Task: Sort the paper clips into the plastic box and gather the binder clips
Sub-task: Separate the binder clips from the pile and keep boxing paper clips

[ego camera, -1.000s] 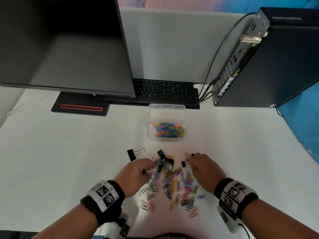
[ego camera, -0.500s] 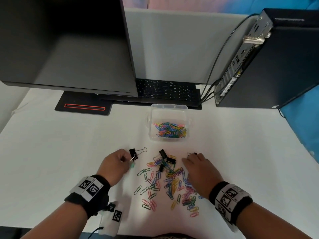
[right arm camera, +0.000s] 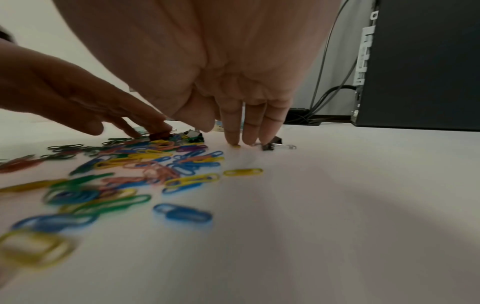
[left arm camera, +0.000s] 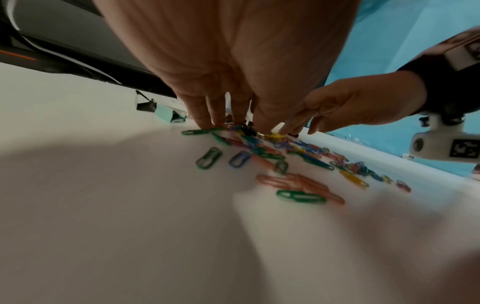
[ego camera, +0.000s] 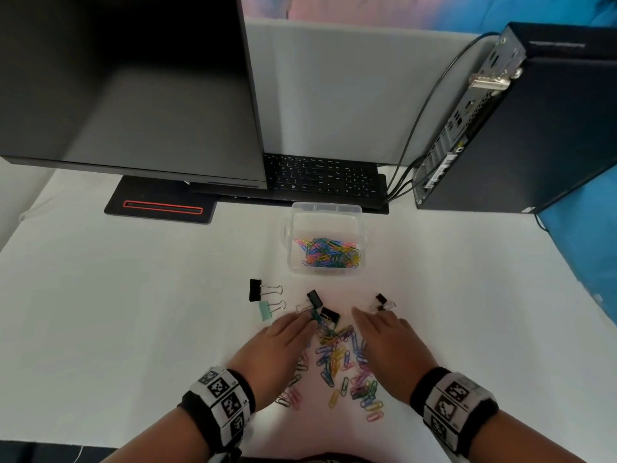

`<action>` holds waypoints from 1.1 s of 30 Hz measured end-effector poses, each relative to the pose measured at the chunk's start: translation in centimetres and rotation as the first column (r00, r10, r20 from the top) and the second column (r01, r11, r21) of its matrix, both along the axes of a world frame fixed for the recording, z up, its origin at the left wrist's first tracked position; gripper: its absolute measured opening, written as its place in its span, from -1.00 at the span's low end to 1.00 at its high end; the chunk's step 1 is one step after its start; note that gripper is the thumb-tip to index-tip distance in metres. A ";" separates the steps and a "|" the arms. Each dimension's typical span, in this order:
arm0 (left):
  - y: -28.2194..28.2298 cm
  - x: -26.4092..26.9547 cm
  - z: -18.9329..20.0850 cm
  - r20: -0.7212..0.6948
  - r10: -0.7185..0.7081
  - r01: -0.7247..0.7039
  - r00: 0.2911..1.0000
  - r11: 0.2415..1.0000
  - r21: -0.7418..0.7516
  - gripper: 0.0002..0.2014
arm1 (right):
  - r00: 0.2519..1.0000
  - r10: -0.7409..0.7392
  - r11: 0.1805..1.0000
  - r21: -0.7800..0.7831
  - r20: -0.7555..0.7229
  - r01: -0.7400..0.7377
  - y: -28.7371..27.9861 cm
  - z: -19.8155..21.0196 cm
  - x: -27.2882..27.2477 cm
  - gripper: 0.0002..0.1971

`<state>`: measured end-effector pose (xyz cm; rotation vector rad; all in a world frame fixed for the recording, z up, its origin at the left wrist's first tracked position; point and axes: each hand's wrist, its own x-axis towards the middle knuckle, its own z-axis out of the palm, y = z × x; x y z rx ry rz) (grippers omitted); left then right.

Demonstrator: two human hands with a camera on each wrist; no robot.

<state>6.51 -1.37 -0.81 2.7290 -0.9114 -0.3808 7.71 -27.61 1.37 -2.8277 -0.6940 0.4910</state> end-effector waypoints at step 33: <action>-1.4 2.6 0.9 -0.079 0.239 -0.224 0.968 0.961 0.165 -0.27 | 0.999 0.049 0.991 -0.120 -0.015 -0.051 2.3 -0.3 -0.4 -0.22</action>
